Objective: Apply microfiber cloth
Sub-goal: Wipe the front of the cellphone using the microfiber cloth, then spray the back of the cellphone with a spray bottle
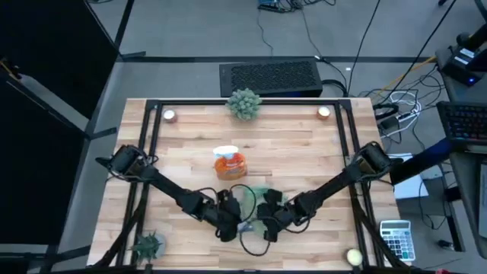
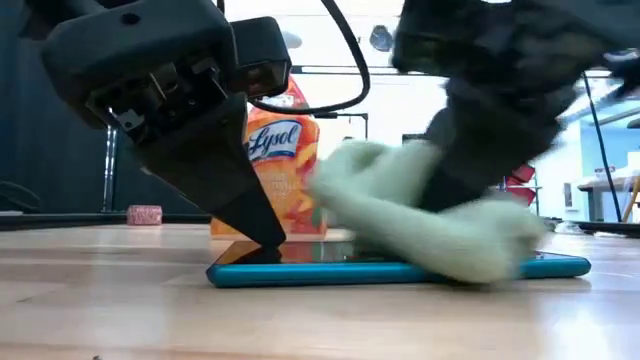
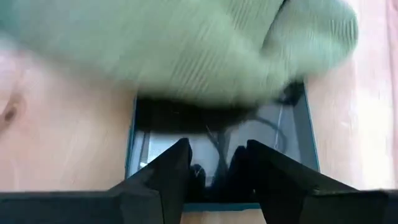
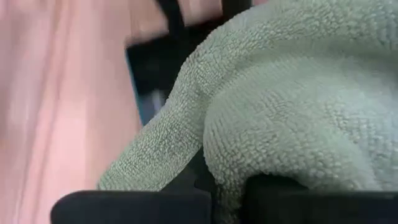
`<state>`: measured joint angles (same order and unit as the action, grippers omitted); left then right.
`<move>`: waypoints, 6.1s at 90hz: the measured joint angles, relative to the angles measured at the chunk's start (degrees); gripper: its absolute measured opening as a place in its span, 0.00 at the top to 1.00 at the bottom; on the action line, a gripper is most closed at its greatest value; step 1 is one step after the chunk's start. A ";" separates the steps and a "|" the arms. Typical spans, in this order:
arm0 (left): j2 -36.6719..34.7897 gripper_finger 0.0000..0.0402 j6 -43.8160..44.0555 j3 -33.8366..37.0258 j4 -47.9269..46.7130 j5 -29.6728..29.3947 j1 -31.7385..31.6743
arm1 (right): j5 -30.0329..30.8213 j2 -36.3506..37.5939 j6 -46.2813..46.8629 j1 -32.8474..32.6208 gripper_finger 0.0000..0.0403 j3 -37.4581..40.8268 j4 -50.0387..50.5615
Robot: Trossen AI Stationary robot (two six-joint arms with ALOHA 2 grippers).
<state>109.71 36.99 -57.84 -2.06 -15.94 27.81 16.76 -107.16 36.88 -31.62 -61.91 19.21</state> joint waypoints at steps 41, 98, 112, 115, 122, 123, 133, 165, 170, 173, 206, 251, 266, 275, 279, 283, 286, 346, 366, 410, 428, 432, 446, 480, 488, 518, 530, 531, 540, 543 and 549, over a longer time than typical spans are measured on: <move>0.04 0.63 0.07 0.13 0.15 -0.09 0.02 | 4.42 2.06 -10.14 3.42 0.98 0.48 -23.87; 0.09 0.63 -0.21 0.15 -0.24 -0.02 0.11 | 0.31 2.55 -2.16 2.65 0.98 0.12 11.09; 0.09 0.63 -0.24 0.15 -0.13 -0.09 0.11 | -0.97 7.88 -0.10 2.47 0.98 0.20 7.69; 0.09 0.63 -0.28 0.15 -0.07 -0.08 0.09 | 0.54 8.86 -1.12 2.62 0.98 -0.16 2.18; 0.09 0.63 -0.32 0.18 0.02 -0.09 -0.07 | 3.91 9.46 -6.57 3.31 0.98 -0.55 -10.10; 0.09 0.63 -0.32 0.19 0.04 -0.09 -0.08 | 4.07 9.20 -7.40 3.53 0.98 -0.55 -11.39; 0.09 0.63 -0.25 0.20 0.08 -0.11 -0.16 | 3.00 4.14 -11.06 5.64 0.98 -0.38 -20.01; 0.15 0.63 -0.36 0.17 0.28 -0.68 -0.21 | -4.11 -4.63 -4.52 6.94 0.98 -1.12 -10.52; 0.15 0.63 -0.37 0.15 0.30 -0.93 -0.26 | -3.91 -3.12 -4.20 6.17 0.98 -0.91 -2.90; 0.15 0.63 -0.37 0.15 0.30 -0.95 -0.26 | -3.85 -2.23 -4.09 5.62 0.98 -0.88 0.72; 0.15 0.63 -0.23 0.17 0.27 -1.20 -0.26 | -6.42 9.01 3.53 0.90 0.98 -0.51 18.43; 0.15 0.63 -0.23 0.24 1.33 -1.16 -0.37 | 1.20 -4.24 -2.50 2.28 0.98 -1.59 -9.39; 0.15 0.63 -0.32 0.14 1.17 -0.83 -0.39 | 0.73 -1.56 0.49 0.73 0.98 -1.60 3.44; 0.15 0.63 -0.24 0.13 0.71 -0.83 -0.36 | -0.03 0.96 2.59 -0.73 0.98 -1.49 11.94; 0.15 0.63 -0.30 0.15 0.61 -0.87 -0.26 | -0.56 1.99 3.73 -1.37 0.98 -1.34 15.67; 0.15 0.63 -0.30 0.14 0.55 -0.87 -0.26 | -0.74 2.86 4.68 -2.12 0.98 -1.29 18.76; 0.14 0.63 -0.29 0.13 0.52 -0.87 -0.26 | -1.00 3.55 5.47 -2.66 0.98 -1.27 21.21; -9.57 0.63 -1.50 -2.16 -5.29 1.14 0.71 | -10.17 18.82 52.89 -12.52 0.79 -1.16 59.16; -9.27 0.63 -1.38 -2.19 -10.28 0.87 1.99 | -4.03 24.29 61.81 -16.66 0.54 -1.20 48.45; -8.92 0.63 -3.40 0.91 -10.69 -2.78 2.23 | 8.42 22.12 42.38 -3.59 0.41 14.99 4.68; -7.96 0.63 -3.31 4.57 -7.44 -2.58 2.38 | 5.29 21.89 43.70 -0.36 0.41 27.40 -17.91; -7.70 0.63 -3.43 5.51 -6.79 -2.58 2.35 | 3.39 21.64 43.82 0.13 0.41 29.32 -22.02; -4.72 0.63 -6.28 6.42 0.35 -2.55 1.79 | 2.16 18.51 44.68 0.69 0.41 31.58 -28.43; 0.31 0.63 -9.02 6.36 11.46 -2.01 -1.09 | -1.48 8.81 39.66 2.04 0.42 30.49 -42.75; 0.42 0.63 -9.27 6.43 12.69 -1.32 -1.73 | -2.66 8.41 37.15 2.21 0.46 29.54 -43.53; -5.88 0.63 -3.86 6.53 8.09 0.00 -0.83 | -3.86 14.92 20.81 2.19 0.84 28.53 -44.33; -13.52 0.63 0.07 6.29 5.44 -0.56 0.24 | -2.66 22.55 15.15 0.98 0.84 28.19 -39.63; -14.07 0.63 0.15 6.30 5.25 -0.63 0.35 | -2.40 23.25 14.76 0.83 0.84 28.02 -38.60; -18.69 0.63 1.57 6.37 5.19 -1.71 1.28 | 2.62 28.81 9.34 -0.30 0.84 25.56 -27.47; -20.02 0.63 2.62 6.36 5.14 -2.69 1.58 | 4.99 30.35 7.18 -0.73 0.84 24.31 -23.17; -22.07 0.63 3.24 6.34 5.46 -4.18 2.08 | 10.71 32.61 3.31 -1.70 0.84 21.73 -15.86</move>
<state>87.64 40.23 -51.51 3.39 -20.13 29.89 27.47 -74.55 40.20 -33.32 -40.18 3.36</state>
